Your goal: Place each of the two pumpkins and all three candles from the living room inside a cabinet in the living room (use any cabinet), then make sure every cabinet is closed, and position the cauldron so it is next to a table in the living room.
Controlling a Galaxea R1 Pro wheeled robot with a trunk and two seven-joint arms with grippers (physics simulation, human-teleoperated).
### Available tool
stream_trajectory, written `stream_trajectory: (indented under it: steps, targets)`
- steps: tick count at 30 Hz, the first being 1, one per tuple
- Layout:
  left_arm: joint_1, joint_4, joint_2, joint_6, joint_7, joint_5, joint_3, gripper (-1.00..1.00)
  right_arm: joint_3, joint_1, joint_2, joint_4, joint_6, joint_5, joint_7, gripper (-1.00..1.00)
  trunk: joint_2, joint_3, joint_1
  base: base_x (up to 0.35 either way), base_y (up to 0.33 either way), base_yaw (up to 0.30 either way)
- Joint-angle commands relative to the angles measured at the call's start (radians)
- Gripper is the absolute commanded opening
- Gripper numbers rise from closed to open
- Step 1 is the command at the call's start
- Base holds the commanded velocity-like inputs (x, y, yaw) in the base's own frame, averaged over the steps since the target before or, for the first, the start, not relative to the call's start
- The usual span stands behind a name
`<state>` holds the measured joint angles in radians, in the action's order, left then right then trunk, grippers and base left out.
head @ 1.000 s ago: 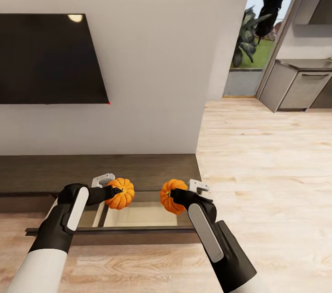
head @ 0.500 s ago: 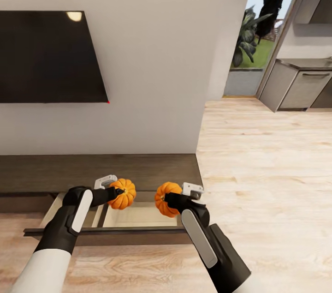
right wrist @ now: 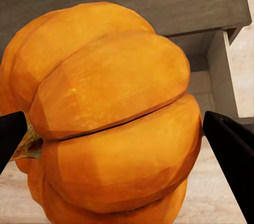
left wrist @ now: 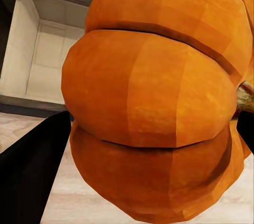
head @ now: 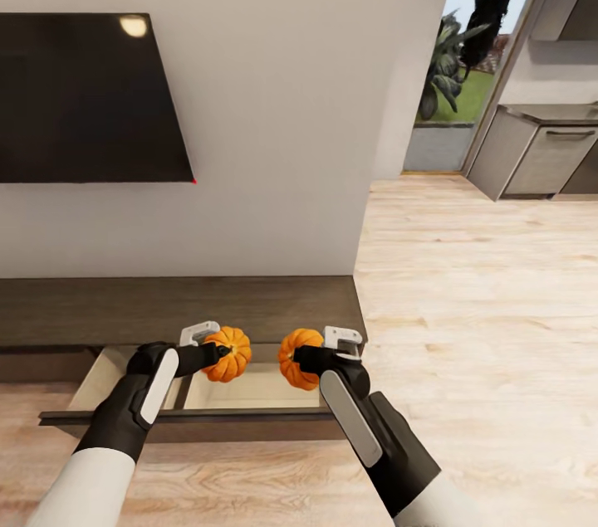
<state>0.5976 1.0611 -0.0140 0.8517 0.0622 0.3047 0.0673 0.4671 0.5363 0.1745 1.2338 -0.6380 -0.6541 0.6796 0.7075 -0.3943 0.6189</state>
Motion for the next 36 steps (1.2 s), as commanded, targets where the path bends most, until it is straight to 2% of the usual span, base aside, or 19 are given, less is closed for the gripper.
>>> stream_trajectory:
  steps: [1, 8, 16, 17, 21, 22, 29, 36]
  targets:
    - [0.001, 0.001, 0.000, 0.001, 0.007, 0.012, -0.001, -1.00, 0.002, 0.002, 0.000, -0.004, 0.001, -0.010, 0.009, -1.00, 0.008, -0.005, 0.004, 0.000, 0.000, 0.000]
    - [0.001, -0.002, 0.001, -0.044, 0.007, 0.011, -0.003, -1.00, 0.004, 0.002, 0.000, -0.024, 0.036, -0.009, 0.009, -1.00, 0.057, -0.026, 0.031, 0.000, 0.000, 0.000]
    - [0.001, -0.003, 0.000, -0.051, 0.008, 0.010, -0.003, -1.00, 0.005, 0.002, 0.000, -0.034, 0.056, -0.007, 0.007, -1.00, 0.113, -0.052, 0.062, 0.000, 0.000, 0.000]
    - [0.001, -0.003, 0.000, -0.051, 0.008, 0.010, -0.003, -1.00, 0.012, 0.002, 0.000, -0.034, 0.066, -0.007, 0.006, -1.00, 0.120, -0.055, 0.065, 0.000, 0.000, 0.000]
    - [0.001, -0.003, 0.000, -0.057, 0.009, 0.008, -0.004, -1.00, 0.117, 0.002, 0.000, -0.035, 0.131, -0.002, 0.006, -1.00, 0.148, -0.067, 0.081, 0.000, 0.000, 0.000]
    - [0.001, -0.003, 0.000, -0.072, 0.010, 0.009, -0.004, -1.00, 0.131, 0.002, 0.000, -0.035, 0.141, -0.001, 0.006, -1.00, 0.155, -0.070, 0.085, 0.000, 0.000, 0.000]
    - [0.001, -0.003, 0.002, -0.105, 0.074, 0.011, -0.005, -1.00, 0.146, 0.002, 0.000, -0.036, 0.152, 0.000, 0.006, -1.00, 0.204, -0.092, 0.111, 0.000, 0.000, 0.000]
    - [0.001, -0.003, 0.002, -0.109, 0.088, 0.011, -0.004, -1.00, 0.147, 0.002, 0.000, -0.036, 0.152, 0.000, 0.006, -1.00, 0.246, -0.111, 0.134, 0.000, 0.000, 0.000]
